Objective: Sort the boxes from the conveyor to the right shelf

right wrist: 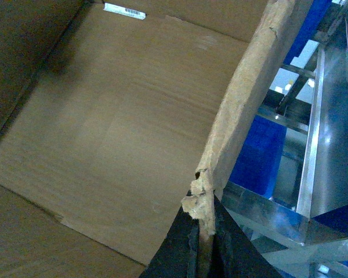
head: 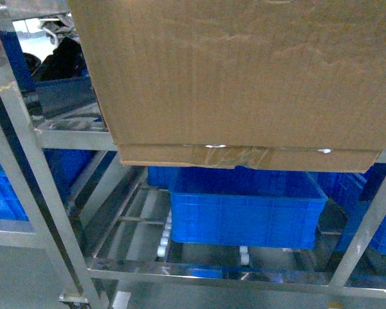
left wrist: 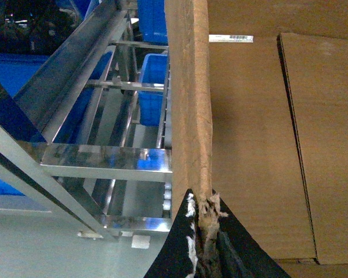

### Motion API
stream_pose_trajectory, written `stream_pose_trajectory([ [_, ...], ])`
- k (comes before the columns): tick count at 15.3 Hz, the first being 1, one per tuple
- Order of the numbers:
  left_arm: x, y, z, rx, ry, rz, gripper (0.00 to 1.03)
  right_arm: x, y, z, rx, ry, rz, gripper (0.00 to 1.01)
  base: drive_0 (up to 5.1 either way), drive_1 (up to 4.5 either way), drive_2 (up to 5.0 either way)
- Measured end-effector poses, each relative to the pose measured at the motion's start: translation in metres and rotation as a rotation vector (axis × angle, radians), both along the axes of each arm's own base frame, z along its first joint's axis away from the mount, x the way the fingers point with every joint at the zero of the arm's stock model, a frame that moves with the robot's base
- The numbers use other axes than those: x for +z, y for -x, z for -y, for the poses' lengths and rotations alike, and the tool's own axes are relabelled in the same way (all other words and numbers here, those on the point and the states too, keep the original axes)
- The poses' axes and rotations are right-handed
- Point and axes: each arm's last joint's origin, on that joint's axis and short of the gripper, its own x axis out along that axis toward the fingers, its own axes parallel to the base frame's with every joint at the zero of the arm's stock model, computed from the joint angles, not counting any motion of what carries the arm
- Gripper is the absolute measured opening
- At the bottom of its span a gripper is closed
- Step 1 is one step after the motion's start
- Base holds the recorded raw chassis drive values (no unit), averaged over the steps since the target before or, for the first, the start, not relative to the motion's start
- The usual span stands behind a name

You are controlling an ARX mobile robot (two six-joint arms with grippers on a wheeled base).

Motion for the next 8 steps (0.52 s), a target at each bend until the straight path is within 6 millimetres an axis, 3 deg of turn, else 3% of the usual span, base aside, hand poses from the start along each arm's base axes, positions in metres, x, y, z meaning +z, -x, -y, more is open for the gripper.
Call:
stream_pose_trajectory([
  [4,-0.0002,0.0001,0.0000,0.000,-0.001,-0.002,0.02,-0.0001,0.0001,0.0000,0.000,0.000,-0.001,0.02,0.3,0.34,0.3],
  [8,0.0010,0.0004,0.0005,-0.002,0.003,0.006,0.02,0.0016,0.0010,0.0001,0.000,0.000,0.005,0.02,-3.2,4.81,-2.0],
])
